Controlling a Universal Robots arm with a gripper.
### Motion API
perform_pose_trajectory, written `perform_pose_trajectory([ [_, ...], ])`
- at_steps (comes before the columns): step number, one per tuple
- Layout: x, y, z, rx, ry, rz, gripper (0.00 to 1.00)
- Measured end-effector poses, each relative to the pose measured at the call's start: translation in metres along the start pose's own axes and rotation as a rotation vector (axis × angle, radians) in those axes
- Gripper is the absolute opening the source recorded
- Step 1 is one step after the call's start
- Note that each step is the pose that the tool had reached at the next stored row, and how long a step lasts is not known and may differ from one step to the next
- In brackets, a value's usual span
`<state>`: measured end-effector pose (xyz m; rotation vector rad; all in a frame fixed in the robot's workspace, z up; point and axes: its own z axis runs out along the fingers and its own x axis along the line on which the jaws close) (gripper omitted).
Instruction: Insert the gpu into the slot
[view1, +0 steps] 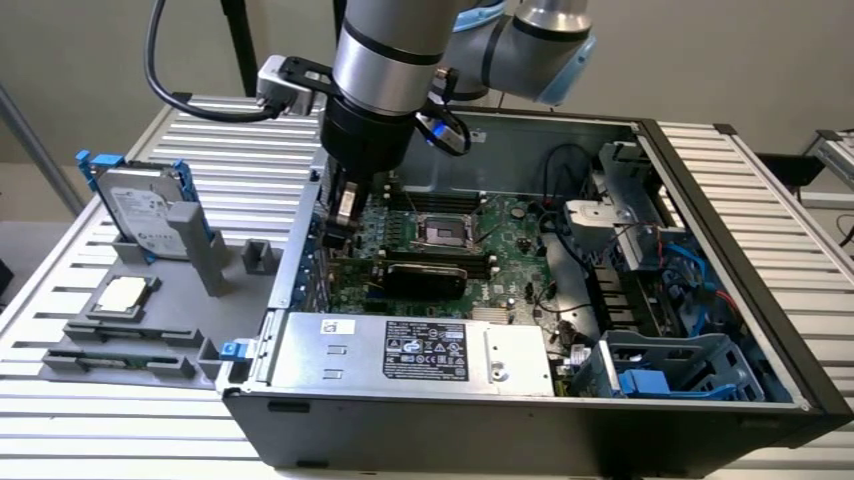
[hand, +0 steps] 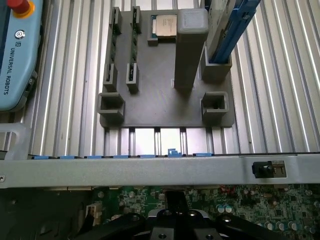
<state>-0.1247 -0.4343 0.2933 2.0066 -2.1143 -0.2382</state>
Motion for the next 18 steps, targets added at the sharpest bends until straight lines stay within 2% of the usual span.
perform_pose_trajectory([
  [3, -0.0001, 0.0001, 0.0000, -0.0055, 0.0016, 0.000, 0.11],
  [6, -0.0001, 0.0002, -0.0001, -0.0084, 0.0026, 0.000, 0.11],
  [18, -0.0003, 0.0009, -0.0027, -0.0105, 0.0072, 0.002, 0.11],
])
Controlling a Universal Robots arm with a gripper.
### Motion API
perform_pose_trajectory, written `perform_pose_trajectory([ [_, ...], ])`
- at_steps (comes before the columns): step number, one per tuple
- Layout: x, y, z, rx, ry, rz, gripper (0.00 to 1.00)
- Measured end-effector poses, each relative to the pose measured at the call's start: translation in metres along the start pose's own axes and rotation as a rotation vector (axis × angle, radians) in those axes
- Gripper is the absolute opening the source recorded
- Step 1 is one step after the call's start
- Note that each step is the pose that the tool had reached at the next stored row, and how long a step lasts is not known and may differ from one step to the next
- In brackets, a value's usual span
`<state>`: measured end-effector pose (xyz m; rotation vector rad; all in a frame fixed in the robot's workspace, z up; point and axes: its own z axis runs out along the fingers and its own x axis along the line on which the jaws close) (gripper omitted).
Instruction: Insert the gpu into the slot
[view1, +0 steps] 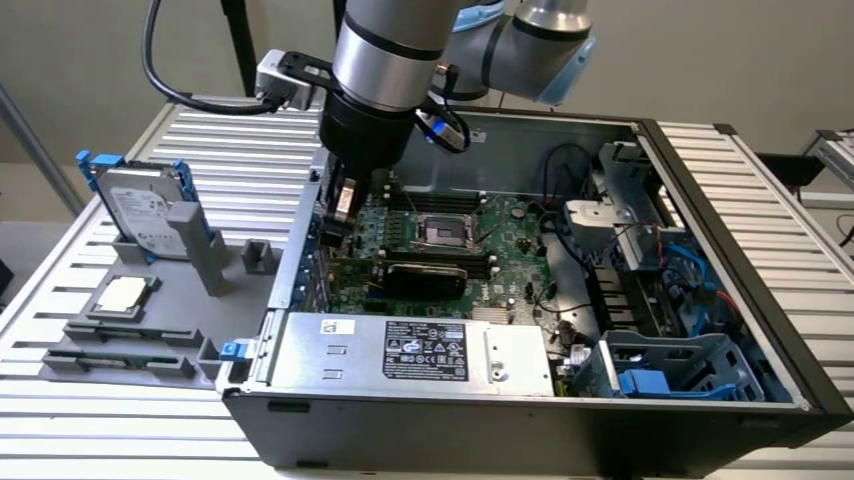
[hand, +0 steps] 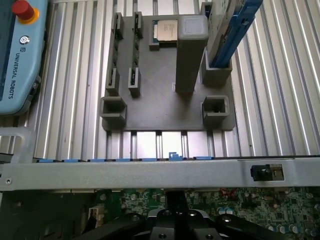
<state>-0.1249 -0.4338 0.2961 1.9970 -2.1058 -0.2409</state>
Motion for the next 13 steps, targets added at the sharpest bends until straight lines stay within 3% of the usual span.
perform_pose_trajectory([
  [13, -0.0004, -0.0005, -0.0002, -0.0067, 0.0031, 0.001, 0.11],
])
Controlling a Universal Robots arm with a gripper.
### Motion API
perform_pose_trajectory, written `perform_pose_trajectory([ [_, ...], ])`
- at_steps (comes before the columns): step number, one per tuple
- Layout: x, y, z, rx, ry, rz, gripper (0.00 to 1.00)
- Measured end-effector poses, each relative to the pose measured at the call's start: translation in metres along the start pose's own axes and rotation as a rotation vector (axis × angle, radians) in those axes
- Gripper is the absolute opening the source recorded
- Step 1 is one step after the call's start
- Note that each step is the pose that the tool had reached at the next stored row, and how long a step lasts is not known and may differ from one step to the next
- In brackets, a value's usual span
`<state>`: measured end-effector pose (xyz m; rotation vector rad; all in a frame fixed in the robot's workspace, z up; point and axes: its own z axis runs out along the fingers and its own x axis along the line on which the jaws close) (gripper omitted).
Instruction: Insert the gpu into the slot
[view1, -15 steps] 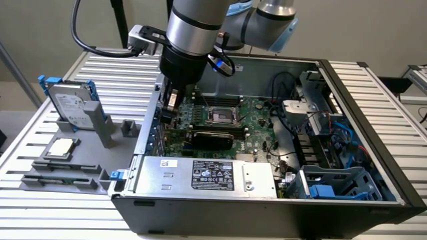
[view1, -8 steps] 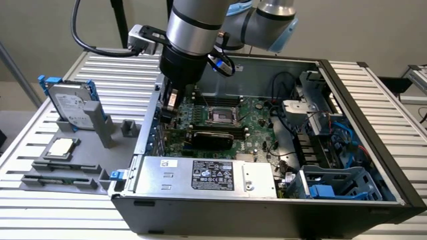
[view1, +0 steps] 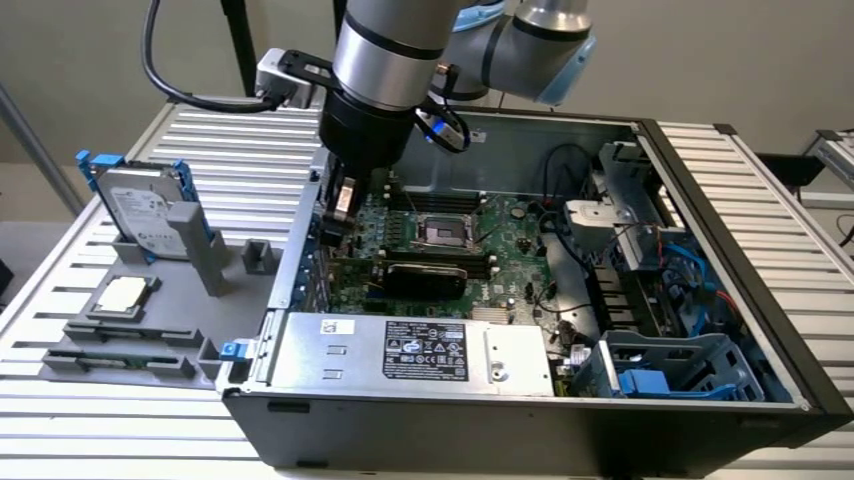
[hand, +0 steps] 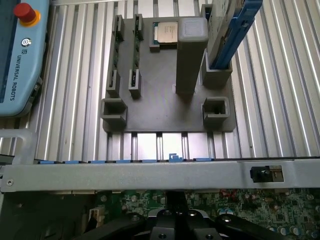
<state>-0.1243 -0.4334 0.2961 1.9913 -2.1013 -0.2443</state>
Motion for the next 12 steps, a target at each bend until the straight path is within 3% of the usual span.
perform_pose_trajectory([
  [12, 0.0049, -0.0055, -0.0011, 0.0005, 0.0027, 0.001, 0.11],
])
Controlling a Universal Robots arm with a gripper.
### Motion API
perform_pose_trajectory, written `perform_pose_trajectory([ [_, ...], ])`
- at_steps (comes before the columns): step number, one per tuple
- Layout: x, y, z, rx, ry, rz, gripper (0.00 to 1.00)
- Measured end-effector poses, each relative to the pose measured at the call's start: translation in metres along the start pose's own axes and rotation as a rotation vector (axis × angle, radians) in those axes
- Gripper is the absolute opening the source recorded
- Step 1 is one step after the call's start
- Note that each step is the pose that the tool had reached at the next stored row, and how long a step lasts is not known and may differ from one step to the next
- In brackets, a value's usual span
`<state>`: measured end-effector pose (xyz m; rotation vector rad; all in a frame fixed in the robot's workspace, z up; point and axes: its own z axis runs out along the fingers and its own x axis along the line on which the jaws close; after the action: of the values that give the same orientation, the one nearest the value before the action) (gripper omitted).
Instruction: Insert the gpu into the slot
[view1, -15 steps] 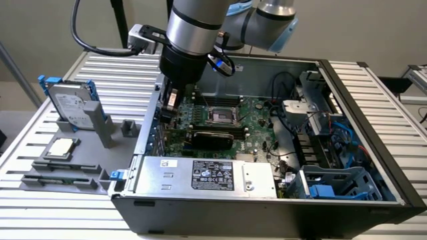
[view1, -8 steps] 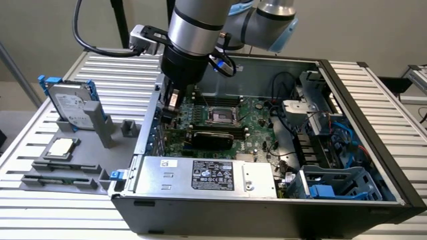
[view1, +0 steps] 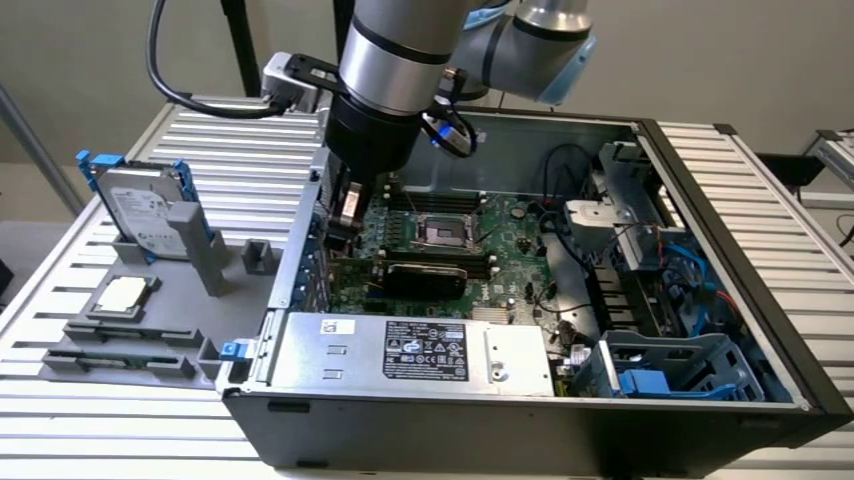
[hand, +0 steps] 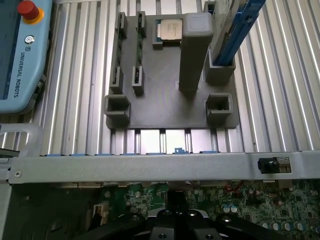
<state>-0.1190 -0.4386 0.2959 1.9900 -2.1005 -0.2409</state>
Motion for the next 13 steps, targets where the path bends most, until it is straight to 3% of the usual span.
perform_pose_trajectory([
  [13, 0.0006, -0.0009, 0.0029, -0.0003, -0.0006, 0.005, 0.11],
])
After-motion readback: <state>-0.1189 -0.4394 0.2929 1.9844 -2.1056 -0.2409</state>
